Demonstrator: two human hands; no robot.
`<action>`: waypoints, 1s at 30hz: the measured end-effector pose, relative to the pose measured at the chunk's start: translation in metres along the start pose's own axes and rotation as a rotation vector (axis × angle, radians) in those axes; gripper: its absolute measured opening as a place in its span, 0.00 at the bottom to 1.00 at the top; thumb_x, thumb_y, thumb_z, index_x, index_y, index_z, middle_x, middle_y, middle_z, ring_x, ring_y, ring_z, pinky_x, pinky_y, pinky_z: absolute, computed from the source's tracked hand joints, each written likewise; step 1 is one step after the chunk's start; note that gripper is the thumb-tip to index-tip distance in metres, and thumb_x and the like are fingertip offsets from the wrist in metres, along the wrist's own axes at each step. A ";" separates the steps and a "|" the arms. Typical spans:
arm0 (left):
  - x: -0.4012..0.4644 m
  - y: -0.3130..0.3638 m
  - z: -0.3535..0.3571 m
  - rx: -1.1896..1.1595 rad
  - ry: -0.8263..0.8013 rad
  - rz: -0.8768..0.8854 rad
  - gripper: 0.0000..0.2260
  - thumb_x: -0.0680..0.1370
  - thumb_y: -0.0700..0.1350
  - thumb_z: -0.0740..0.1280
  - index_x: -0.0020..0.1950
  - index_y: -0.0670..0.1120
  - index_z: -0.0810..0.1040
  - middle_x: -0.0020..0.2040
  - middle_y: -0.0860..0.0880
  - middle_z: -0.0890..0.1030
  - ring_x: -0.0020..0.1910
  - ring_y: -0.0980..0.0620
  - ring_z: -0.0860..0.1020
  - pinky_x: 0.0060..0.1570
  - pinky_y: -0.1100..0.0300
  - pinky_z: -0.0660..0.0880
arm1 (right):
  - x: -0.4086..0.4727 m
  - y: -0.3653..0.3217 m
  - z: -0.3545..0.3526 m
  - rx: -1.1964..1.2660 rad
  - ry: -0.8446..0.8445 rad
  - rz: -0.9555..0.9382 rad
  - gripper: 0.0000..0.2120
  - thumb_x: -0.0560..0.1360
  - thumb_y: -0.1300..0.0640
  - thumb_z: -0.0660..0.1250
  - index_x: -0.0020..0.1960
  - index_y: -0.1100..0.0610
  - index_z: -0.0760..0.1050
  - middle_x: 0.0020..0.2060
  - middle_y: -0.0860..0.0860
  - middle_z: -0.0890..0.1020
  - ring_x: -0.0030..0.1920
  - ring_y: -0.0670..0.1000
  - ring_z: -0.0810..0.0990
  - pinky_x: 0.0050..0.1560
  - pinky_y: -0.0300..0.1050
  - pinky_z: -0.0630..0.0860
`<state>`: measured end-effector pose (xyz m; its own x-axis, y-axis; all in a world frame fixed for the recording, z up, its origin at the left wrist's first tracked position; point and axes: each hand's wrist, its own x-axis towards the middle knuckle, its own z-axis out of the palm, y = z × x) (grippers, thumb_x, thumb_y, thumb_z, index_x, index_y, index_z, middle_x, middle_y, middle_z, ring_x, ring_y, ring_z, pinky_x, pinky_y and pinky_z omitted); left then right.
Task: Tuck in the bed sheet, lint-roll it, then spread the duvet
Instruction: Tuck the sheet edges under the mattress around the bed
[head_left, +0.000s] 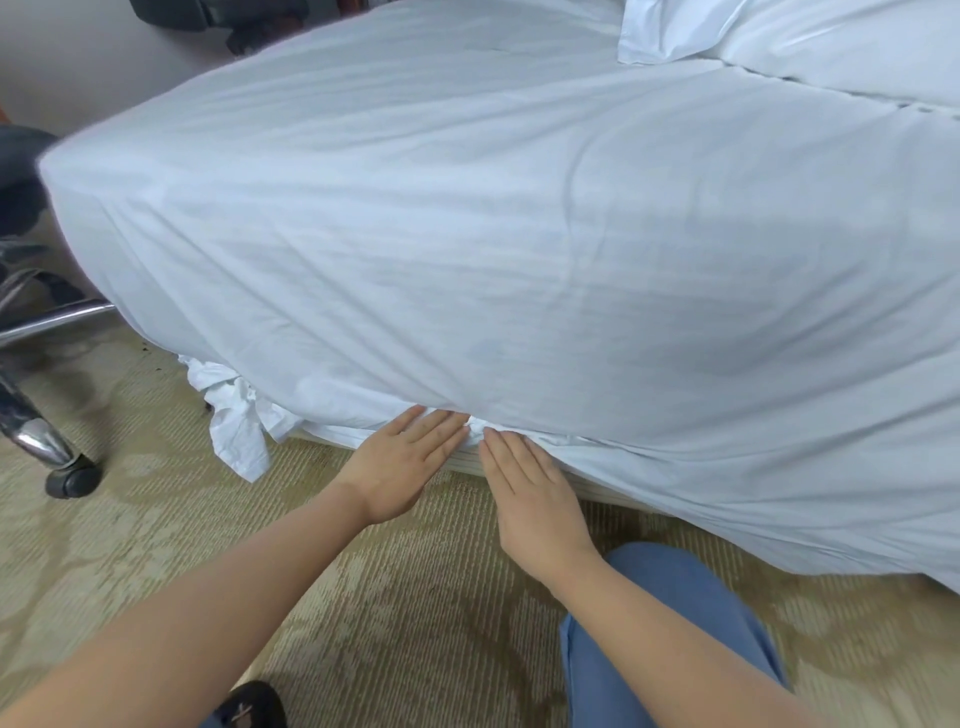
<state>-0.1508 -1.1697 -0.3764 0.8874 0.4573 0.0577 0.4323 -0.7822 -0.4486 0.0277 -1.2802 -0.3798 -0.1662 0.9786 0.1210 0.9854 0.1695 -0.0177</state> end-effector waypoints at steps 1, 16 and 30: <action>0.000 0.000 -0.001 -0.002 0.006 0.004 0.34 0.62 0.44 0.70 0.68 0.39 0.73 0.68 0.42 0.74 0.66 0.44 0.74 0.67 0.48 0.59 | 0.001 0.001 -0.002 -0.023 -0.021 -0.004 0.29 0.69 0.62 0.51 0.68 0.63 0.72 0.68 0.57 0.73 0.68 0.55 0.72 0.73 0.50 0.52; -0.005 0.000 0.002 -0.112 0.059 -0.108 0.29 0.70 0.44 0.56 0.71 0.38 0.63 0.66 0.41 0.76 0.63 0.42 0.76 0.68 0.48 0.59 | 0.045 -0.006 -0.008 0.024 -0.033 0.130 0.36 0.67 0.57 0.68 0.73 0.63 0.63 0.69 0.56 0.71 0.69 0.54 0.69 0.72 0.47 0.59; -0.021 -0.006 0.003 -0.025 0.067 -0.116 0.30 0.69 0.46 0.63 0.70 0.41 0.63 0.66 0.41 0.75 0.63 0.42 0.74 0.62 0.45 0.71 | 0.027 -0.029 0.019 -0.002 -0.038 0.187 0.44 0.64 0.59 0.71 0.74 0.63 0.52 0.74 0.59 0.63 0.74 0.60 0.59 0.75 0.52 0.40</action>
<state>-0.1727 -1.1732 -0.3773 0.8395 0.5169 0.1674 0.5357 -0.7362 -0.4135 -0.0064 -1.2566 -0.3948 0.0186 0.9968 0.0779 0.9993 -0.0160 -0.0347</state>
